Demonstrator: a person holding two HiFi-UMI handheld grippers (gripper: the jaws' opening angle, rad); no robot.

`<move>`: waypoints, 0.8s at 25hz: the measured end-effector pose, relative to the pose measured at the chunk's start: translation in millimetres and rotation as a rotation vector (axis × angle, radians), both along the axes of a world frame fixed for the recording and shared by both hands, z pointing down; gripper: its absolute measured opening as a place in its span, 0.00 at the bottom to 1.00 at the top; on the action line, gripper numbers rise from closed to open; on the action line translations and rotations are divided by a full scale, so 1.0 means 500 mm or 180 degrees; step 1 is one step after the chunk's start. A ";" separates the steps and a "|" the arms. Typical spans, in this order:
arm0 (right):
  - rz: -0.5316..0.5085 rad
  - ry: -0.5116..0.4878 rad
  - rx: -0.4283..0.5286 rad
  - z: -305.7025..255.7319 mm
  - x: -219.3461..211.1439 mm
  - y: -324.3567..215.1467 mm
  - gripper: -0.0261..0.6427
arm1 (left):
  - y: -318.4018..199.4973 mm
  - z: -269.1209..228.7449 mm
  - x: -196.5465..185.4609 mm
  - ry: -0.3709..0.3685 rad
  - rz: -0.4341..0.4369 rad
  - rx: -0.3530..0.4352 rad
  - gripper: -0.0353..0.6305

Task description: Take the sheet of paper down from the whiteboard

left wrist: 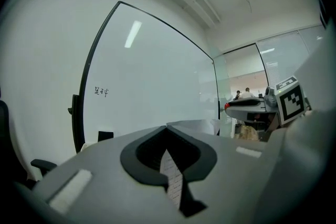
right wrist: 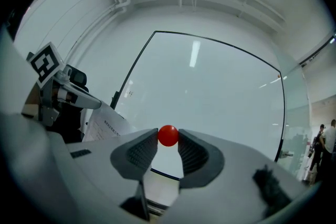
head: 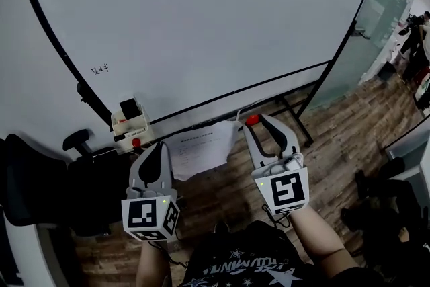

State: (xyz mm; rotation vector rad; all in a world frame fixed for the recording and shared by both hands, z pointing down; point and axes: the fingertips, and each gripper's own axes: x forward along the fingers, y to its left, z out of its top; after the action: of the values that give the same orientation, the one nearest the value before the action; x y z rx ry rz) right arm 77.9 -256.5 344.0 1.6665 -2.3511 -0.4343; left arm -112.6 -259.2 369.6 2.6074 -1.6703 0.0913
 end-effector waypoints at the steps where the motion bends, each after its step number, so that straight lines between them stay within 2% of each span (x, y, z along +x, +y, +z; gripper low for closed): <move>1: -0.0041 -0.0009 0.0013 -0.001 -0.003 0.005 0.23 | 0.010 0.000 -0.003 0.0007 -0.0041 0.0006 0.06; 10: -0.0281 -0.0082 -0.0028 0.013 0.012 0.118 0.23 | 0.158 0.017 -0.018 0.0009 -0.0508 0.0014 0.06; 16: -0.0351 -0.0091 -0.0029 0.017 0.031 0.231 0.23 | 0.269 0.028 -0.012 0.0026 -0.0608 -0.0049 0.06; 20: -0.0360 -0.0064 -0.0027 0.013 0.052 0.305 0.23 | 0.339 0.013 0.020 0.0012 -0.0593 0.0019 0.06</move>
State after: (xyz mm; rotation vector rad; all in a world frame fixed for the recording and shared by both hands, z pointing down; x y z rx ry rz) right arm 103.7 -104.1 350.6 1.5466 -2.4667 -0.4291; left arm -102.4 -89.7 376.0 2.4394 -1.9044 0.0745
